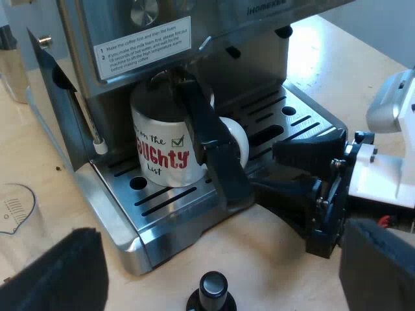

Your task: Remove mug from coffee machine

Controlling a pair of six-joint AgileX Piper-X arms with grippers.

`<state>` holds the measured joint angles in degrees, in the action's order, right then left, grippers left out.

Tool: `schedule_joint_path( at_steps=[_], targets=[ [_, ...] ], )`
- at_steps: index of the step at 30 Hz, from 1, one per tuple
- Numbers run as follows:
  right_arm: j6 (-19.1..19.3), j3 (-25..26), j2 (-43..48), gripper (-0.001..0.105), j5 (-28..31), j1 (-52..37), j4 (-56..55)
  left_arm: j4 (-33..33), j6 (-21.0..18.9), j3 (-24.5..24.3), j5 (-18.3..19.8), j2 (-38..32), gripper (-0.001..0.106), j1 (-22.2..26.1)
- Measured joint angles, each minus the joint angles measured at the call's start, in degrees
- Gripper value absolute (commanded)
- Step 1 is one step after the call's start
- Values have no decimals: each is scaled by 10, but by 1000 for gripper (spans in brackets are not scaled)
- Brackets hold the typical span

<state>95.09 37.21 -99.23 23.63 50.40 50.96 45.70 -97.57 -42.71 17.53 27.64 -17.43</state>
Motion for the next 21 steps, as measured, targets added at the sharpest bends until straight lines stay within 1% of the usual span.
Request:
schedule_joint_path(
  at_steps=[3, 8, 11, 17, 21],
  targets=[
    [3, 19, -14, 64, 2, 0, 3, 0, 0, 0, 0, 0, 87, 0],
    [27, 65, -34, 64, 9, -4, -2, 0, 0, 0, 0, 0, 87, 0],
    [28, 83, -47, 64, 11, -14, -2, 0, 0, 0, 0, 0, 87, 0],
    [30, 92, -52, 64, 8, -35, -5, 0, 0, 0, 0, 0, 87, 0],
    [30, 92, -52, 64, -17, -43, -12, 0, 0, 0, 0, 0, 87, 0]
  ],
)
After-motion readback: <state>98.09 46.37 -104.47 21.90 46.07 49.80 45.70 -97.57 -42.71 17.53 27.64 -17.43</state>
